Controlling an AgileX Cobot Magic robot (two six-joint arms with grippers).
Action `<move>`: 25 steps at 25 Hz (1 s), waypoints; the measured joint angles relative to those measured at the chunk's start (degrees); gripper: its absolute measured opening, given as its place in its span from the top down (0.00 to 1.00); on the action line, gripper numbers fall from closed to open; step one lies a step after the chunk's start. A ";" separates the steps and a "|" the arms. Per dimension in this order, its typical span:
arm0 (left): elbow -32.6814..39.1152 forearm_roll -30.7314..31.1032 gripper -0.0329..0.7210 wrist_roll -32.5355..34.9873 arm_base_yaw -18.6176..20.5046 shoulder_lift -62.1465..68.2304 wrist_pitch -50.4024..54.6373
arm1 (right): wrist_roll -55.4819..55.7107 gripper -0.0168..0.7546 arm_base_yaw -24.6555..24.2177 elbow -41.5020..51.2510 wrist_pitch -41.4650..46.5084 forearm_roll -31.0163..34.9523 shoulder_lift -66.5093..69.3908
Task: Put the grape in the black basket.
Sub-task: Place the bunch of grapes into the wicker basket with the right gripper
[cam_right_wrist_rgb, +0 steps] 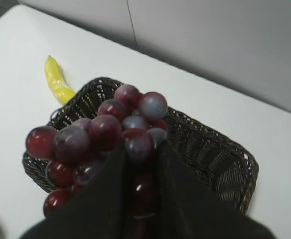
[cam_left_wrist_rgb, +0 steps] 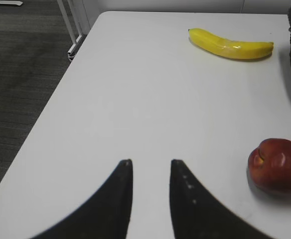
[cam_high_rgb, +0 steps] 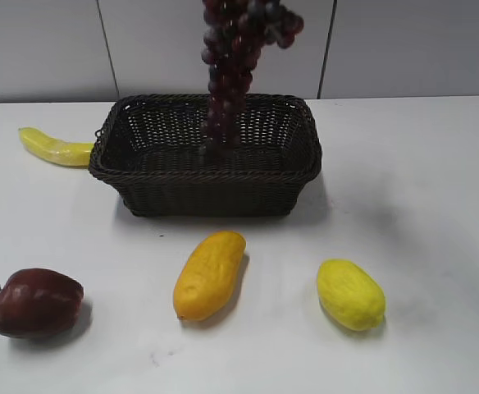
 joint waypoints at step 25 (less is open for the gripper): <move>0.00 0.00 0.65 0.00 0.00 0.00 0.00 | 0.48 0.14 -0.68 -9.10 13.18 -5.04 15.06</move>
